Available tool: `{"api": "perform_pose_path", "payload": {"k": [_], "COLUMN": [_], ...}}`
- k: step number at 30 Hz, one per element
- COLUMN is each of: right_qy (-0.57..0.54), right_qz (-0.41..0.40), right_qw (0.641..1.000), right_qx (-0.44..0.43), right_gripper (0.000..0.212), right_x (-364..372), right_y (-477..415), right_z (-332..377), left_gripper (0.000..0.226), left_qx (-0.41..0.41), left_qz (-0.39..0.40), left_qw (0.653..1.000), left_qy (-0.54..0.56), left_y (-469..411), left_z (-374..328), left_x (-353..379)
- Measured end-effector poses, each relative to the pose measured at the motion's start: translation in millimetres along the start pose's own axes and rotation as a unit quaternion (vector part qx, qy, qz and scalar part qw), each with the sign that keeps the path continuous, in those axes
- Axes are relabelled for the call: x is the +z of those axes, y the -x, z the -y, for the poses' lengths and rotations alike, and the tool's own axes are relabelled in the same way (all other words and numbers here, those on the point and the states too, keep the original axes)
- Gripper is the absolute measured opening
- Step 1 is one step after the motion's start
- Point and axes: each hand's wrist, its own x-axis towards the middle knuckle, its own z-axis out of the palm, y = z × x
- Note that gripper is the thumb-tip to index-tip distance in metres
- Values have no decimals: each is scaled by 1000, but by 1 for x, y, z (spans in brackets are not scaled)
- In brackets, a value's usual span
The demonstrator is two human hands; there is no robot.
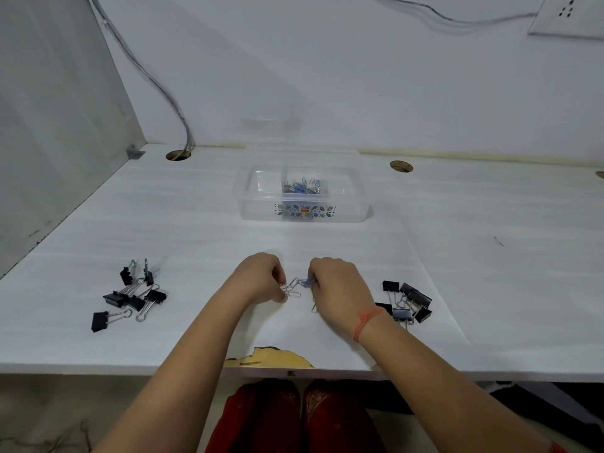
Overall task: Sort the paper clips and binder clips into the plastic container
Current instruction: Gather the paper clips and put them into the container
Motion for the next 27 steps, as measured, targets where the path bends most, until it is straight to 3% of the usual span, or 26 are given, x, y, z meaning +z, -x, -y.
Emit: {"api": "perform_pose_path", "payload": {"k": [4, 6, 8, 11, 15, 17, 20, 21, 25, 27], "right_qy": [-159, -310, -486, -625, -804, -833, -830, -814, -699, -663], "right_qz": [-16, 17, 44, 79, 109, 116, 92, 87, 108, 113], "right_qw": [980, 932, 839, 725, 492, 440, 434, 457, 616, 655], "right_qx": [118, 186, 241, 280, 316, 314, 338, 348, 346, 344], "right_gripper": [14, 12, 18, 22, 25, 17, 21, 26, 37, 37], "right_x": [0, -1, -3, -14, -27, -28, -25, -23, -16, -12], "right_y": [-7, -9, -11, -10, -3, 0, -1, -3, -5, -6], "right_z": [-14, -18, -20, -22, -27, -26, -23, -23, -25, -24], "left_gripper": [16, 17, 20, 15, 17, 16, 14, 12, 15, 13], "left_qx": [0, -5, -14, -18, -10, -2, 28, 37, -2, -31], "left_qz": [-2, -6, -11, -25, -48, -67, -102, -122, -189, -192], "left_qw": [1000, 1000, 1000, 999, 997, 996, 993, 991, 967, 949], "left_qy": [-7, -9, -17, -45, -54, -56, -54, -32, 171, 246], "left_y": [-1, -2, -2, -2, -2, 0, 3, 4, 9, 12], "left_z": [-1, -1, -2, -6, -5, -3, -1, 1, 7, 10], "left_x": [2, 3, 4, 6, 11, 14, 22, 25, 26, 24]}}
